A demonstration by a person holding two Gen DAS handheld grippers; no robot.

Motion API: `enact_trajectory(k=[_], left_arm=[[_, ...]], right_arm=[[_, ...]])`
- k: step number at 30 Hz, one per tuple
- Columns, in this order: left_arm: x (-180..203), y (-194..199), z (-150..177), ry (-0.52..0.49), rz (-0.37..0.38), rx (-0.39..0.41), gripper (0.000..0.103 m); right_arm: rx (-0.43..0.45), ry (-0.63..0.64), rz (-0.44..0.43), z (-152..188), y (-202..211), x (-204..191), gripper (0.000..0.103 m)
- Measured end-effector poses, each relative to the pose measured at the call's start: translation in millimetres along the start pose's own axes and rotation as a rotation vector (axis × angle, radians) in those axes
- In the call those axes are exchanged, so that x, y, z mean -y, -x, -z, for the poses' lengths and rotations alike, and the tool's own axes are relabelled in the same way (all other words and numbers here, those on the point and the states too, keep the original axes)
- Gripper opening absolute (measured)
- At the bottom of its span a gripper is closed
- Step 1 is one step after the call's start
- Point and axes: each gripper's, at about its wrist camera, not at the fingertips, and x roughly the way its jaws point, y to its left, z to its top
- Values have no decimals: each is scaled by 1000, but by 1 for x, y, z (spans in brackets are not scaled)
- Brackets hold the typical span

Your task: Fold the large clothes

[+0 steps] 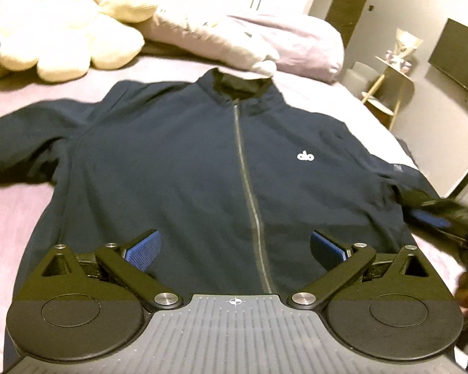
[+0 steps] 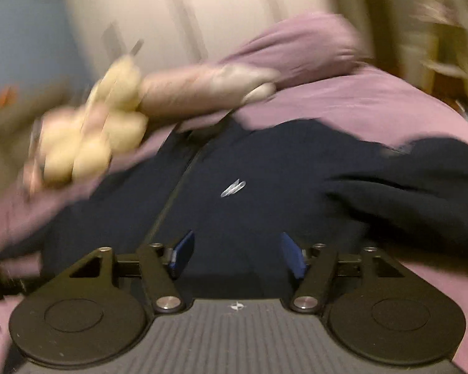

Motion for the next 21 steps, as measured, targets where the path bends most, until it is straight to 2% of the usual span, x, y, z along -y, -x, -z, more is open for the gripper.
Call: enact_trajectory(k=[2, 5, 7, 8, 10, 11, 14, 16, 17, 18, 20, 21], left_arm=[[2, -6, 0, 7, -8, 0, 103], [5, -20, 7, 61, -16, -21, 103], [8, -28, 13, 84, -19, -47, 103], [9, -32, 16, 89, -21, -62, 103], [12, -35, 22, 90, -26, -83, 103], [13, -35, 24, 88, -29, -90, 103], [14, -33, 27, 77, -36, -99, 103], [14, -30, 25, 70, -40, -100, 103], [14, -27, 24, 66, -39, -95, 103], [13, -24, 23, 60, -37, -88, 103], [10, -17, 20, 47, -33, -72, 103], [9, -15, 18, 42, -29, -63, 103]], right_arm=[[109, -216, 58, 6, 38, 50, 70], [286, -576, 189, 21, 97, 138, 70], [365, -813, 226, 40, 127, 194, 71], [380, -885, 216, 47, 136, 211, 72], [427, -965, 162, 53, 150, 233, 72], [449, -949, 164, 51, 156, 234, 72], [460, -887, 202, 33, 158, 236, 73], [429, -894, 273, 18, 144, 243, 70], [436, -906, 295, 15, 137, 246, 55], [447, -929, 306, 14, 136, 253, 30], [463, -962, 341, 8, 132, 258, 11], [464, -956, 365, 4, 132, 252, 10]])
